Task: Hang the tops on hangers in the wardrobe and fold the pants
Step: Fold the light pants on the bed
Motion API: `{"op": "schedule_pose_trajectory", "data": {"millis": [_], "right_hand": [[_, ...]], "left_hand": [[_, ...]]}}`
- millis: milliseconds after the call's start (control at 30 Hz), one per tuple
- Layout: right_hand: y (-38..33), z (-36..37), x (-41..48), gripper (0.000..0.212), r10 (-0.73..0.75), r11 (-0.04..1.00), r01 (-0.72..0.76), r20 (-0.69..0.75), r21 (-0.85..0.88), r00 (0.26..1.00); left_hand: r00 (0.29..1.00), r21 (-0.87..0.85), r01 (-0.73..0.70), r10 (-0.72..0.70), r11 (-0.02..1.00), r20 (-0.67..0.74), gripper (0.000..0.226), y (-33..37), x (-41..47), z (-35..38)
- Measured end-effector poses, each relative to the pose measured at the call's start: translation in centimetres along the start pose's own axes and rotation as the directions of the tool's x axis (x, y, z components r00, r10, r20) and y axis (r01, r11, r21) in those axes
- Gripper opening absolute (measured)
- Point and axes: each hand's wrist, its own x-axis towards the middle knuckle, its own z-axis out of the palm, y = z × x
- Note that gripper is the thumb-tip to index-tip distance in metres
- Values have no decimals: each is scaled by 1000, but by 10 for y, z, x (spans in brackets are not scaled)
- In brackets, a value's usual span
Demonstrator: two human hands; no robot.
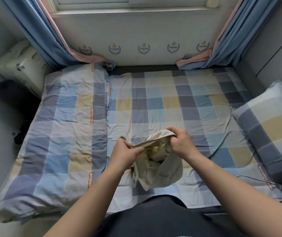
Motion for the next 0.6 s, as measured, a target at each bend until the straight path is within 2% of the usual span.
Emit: {"op": "schedule_pose_trajectory", "data": {"millis": [33, 100, 167, 233, 300, 367, 500, 600], "right_hand": [[-5, -2, 1, 33, -18, 1000, 18, 7, 8, 1000], [-14, -3, 2, 30, -57, 998, 57, 9, 29, 998], [-23, -3, 2, 24, -104, 994, 103, 43, 39, 994], [-29, -2, 2, 19, -148, 989, 145, 83, 38, 985], [-31, -3, 2, 16, -173, 985, 173, 80, 7, 982], [-28, -6, 3, 13, -188, 981, 191, 77, -35, 979], [-22, -9, 3, 12, -184, 982, 188, 105, -27, 977], [-21, -7, 5, 12, -179, 983, 182, 117, -14, 977]], "left_hand": [[997, 156, -69, 74, 985, -30, 55, 0, -2, 4], [970, 405, -198, 237, 893, -50, 72, 3, -4, 12], [940, 510, -304, 340, 805, 23, 75, 6, -3, 21], [922, 472, -374, 374, 798, 98, 42, 7, -1, 29], [915, 381, -394, 394, 836, 83, 12, 6, 1, 33], [907, 343, -405, 419, 847, 36, 13, 3, 7, 32], [874, 322, -482, 474, 815, 109, 45, 1, 18, 35], [859, 356, -509, 491, 784, 147, 28, -2, 21, 45]]}}
